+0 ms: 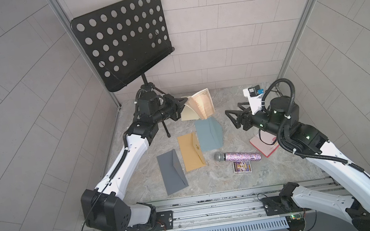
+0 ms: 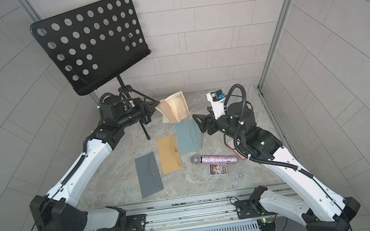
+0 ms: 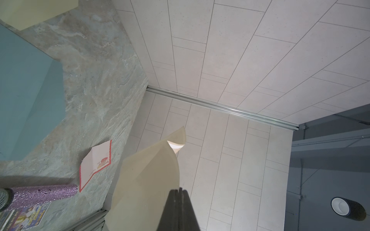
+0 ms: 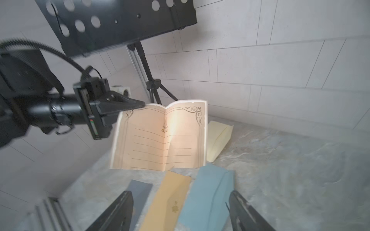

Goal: Take the letter paper out of the envelope
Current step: Unfold the letter paper.

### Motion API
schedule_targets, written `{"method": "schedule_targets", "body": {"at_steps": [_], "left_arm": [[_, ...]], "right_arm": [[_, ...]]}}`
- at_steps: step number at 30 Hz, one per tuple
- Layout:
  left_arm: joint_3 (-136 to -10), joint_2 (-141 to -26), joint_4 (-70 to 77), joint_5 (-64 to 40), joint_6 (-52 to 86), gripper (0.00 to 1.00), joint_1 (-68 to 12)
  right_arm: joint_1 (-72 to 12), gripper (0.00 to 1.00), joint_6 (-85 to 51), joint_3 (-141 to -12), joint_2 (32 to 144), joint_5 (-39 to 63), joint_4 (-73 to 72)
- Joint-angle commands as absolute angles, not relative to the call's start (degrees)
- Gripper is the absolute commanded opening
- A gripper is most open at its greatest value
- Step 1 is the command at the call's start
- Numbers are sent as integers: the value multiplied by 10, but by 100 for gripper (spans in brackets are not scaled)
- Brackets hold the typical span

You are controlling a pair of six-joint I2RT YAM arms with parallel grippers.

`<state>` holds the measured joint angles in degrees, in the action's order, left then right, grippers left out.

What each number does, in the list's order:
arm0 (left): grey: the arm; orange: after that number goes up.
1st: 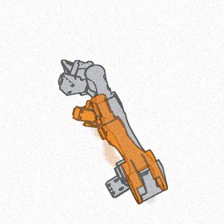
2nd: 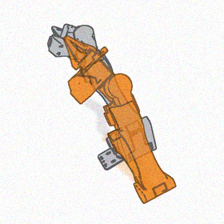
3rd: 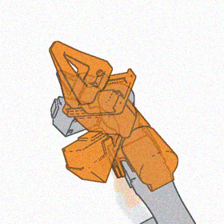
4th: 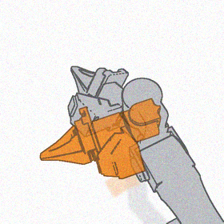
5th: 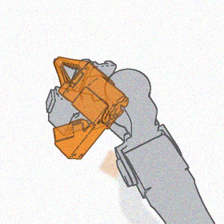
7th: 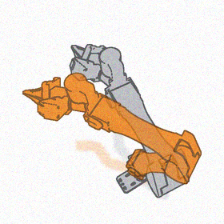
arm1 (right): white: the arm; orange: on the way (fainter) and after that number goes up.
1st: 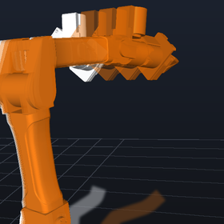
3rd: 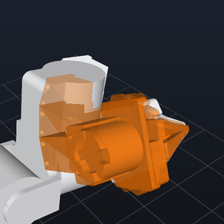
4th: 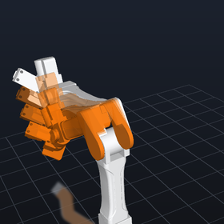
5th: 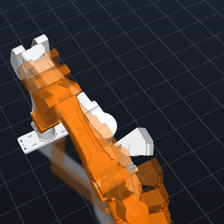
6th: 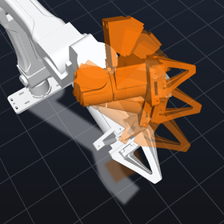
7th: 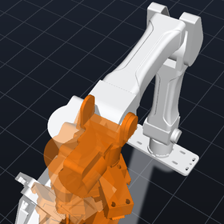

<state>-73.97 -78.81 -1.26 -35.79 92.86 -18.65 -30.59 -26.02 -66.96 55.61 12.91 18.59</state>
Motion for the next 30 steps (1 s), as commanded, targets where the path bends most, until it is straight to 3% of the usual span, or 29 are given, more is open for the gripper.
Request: {"method": "schedule_targets", "body": {"at_steps": [1, 5, 8, 22, 30], "left_arm": [[-759, -795, 37, -349, 908, 0, -187], [-744, -795, 73, -337, 927, 0, -190], [-743, -799, 94, -333, 940, 0, -196], [-709, -781, 120, -313, 971, 0, -208], [-698, -773, 125, -305, 974, 0, -219]], "right_arm": [[-292, 77, -535, -617, 566, 224, 127], [-293, 77, -741, -532, 580, 192, -48], [-295, 79, -811, -495, 605, 171, -150], [-329, 80, -925, -542, 750, 150, -326], [-327, 72, -924, -578, 790, 136, -346]]}}
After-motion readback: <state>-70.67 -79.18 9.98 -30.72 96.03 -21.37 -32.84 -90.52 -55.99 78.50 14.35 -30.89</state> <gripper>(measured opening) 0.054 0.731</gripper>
